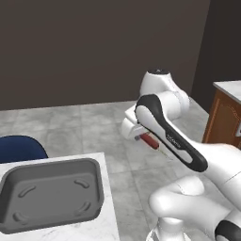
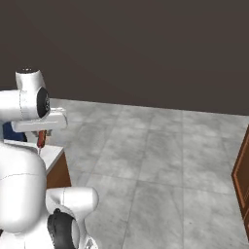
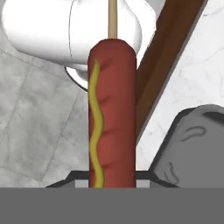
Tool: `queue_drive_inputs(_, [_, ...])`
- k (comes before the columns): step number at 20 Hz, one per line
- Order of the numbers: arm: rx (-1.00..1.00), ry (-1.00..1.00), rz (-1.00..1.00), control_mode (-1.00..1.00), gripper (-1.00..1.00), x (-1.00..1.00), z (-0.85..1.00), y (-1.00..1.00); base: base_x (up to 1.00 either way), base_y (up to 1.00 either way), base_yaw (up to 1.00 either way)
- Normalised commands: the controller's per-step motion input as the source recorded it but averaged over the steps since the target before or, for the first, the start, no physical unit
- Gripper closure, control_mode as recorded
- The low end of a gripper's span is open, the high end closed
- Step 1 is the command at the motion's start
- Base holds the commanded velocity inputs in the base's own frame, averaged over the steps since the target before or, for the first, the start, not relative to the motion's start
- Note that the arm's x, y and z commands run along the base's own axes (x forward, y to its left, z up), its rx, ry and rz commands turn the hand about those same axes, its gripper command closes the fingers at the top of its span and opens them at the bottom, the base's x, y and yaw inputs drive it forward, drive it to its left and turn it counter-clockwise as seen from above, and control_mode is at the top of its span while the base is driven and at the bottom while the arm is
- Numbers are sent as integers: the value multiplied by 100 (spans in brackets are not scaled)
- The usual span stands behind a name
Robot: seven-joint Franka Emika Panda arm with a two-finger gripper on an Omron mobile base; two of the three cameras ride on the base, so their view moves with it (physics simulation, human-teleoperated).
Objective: Place the cold items (banana and pear) from the fridge in one tupperware on the dining counter. Place the warm items (hot dog and kebab skewer) in the stove area in another tupperware.
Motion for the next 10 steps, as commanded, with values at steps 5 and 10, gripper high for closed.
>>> queue_drive_inputs(5, [14,0,-89,-100,100,-35,-30,8,0,0,0])
queue_drive_inputs(10, [10,3,-98,-100,100,-24,-5,0,0,0,0])
